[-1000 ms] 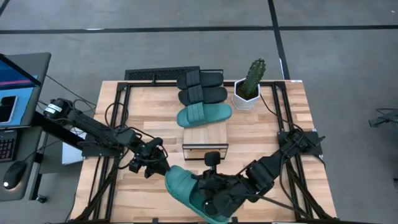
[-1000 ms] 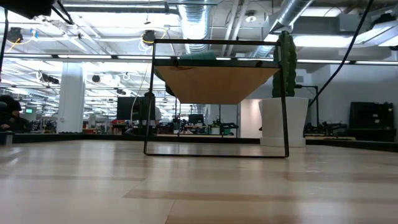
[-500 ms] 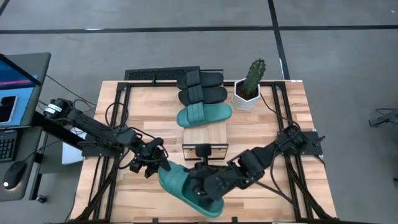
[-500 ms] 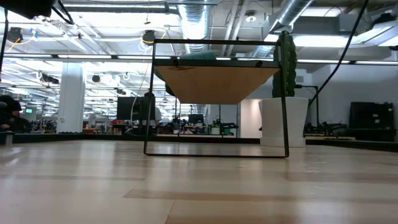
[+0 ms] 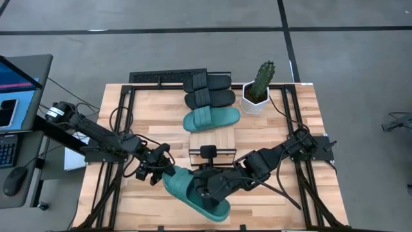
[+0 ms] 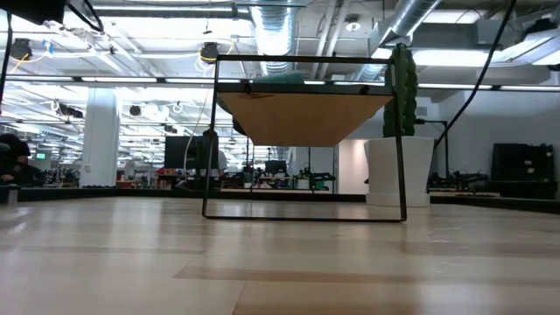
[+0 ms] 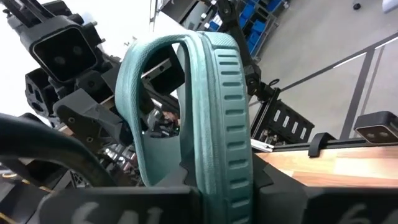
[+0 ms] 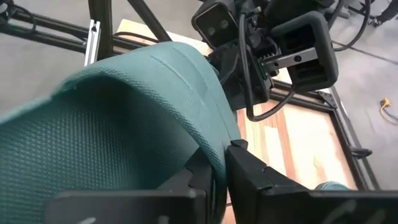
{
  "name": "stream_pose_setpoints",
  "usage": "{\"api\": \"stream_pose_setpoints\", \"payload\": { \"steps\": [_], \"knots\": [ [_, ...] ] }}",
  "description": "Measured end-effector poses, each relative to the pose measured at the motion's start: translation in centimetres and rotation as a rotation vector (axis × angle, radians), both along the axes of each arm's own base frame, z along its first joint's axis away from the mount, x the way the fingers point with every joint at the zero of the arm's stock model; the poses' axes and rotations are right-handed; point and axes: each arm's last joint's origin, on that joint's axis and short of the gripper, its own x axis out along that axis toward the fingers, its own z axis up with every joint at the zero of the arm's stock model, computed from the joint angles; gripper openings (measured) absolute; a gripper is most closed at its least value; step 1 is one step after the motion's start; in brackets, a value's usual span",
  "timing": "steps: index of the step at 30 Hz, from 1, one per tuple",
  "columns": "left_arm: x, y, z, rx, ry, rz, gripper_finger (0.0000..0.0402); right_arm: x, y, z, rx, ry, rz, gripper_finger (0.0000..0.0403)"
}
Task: Pick and place slides into the shelf
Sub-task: Put the green slipper on the shelf
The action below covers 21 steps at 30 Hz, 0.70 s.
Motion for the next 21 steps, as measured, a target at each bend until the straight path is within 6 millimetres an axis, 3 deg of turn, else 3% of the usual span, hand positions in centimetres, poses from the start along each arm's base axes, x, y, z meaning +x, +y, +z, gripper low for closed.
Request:
{"api": "stream_pose_setpoints", "payload": {
  "steps": [8, 21],
  "knots": [
    [0.0, -0.3, -0.5, 0.017, 0.05, 0.098, 0.0022, -0.9, 0.5, -0.3, 0.057, 0.069, 0.009, 0.0067],
    [0.1, -0.1, -0.7, 0.018, 0.062, 0.146, 0.0021, -5.6, -0.1, 3.0, 0.164, 0.108, -0.022, 0.007]
  ]
}}
